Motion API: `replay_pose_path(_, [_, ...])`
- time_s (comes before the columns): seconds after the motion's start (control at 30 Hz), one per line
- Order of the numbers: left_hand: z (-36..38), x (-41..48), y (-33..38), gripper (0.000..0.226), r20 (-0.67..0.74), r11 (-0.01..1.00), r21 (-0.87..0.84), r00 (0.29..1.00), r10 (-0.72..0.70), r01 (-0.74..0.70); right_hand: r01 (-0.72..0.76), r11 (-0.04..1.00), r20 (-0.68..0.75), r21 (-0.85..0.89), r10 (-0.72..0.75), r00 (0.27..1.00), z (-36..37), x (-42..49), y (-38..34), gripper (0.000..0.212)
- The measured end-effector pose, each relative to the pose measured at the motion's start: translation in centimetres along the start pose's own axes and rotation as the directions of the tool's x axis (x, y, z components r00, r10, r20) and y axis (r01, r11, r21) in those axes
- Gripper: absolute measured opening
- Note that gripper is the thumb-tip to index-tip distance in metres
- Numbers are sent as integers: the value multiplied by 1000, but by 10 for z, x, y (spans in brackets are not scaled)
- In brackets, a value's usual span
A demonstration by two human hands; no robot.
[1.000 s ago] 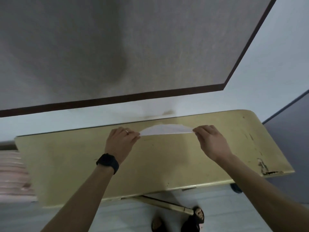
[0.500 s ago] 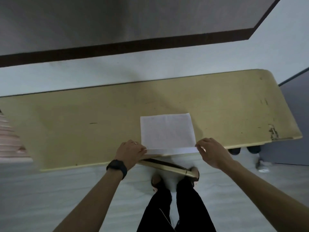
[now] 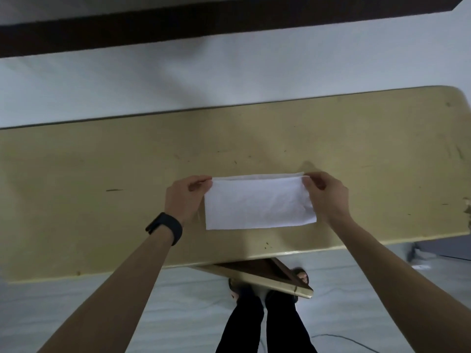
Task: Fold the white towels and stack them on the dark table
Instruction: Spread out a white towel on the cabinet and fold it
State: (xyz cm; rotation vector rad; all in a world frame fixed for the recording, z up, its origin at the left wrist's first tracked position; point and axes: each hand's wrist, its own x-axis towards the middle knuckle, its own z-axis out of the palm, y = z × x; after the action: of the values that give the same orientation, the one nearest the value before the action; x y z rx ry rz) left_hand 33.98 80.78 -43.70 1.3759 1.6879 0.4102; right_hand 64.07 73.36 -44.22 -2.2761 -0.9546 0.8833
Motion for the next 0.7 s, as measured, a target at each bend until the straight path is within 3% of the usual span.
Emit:
replay_pose_path(0.13, [3,8,-5,18,-30,1000,8,999,-11,12,-7,1000,-39,11,7,999,7,4,-3,19])
replay_pose_path(0.27, [4,16,-3,20,-23,998,58,999,-24,26,-4,993,-31,-117,0,1000,9,12,-7,22])
replay_pose_path(0.43, [5,17,1,17,-20,958,279,997,81,-72,17,968,-54,-252,-32,998,12,17,-9,19])
replay_pose_path(0.6, [6,15,3,26,28,846,498,979,202,-189,223,870,-32,-440,-263,964,11,15,-9,26])
replay_pose_path(0.7, [8,18,2,25,115,739,574,928,355,-354,481,708,28,-517,-548,836,13,18,-1,18])
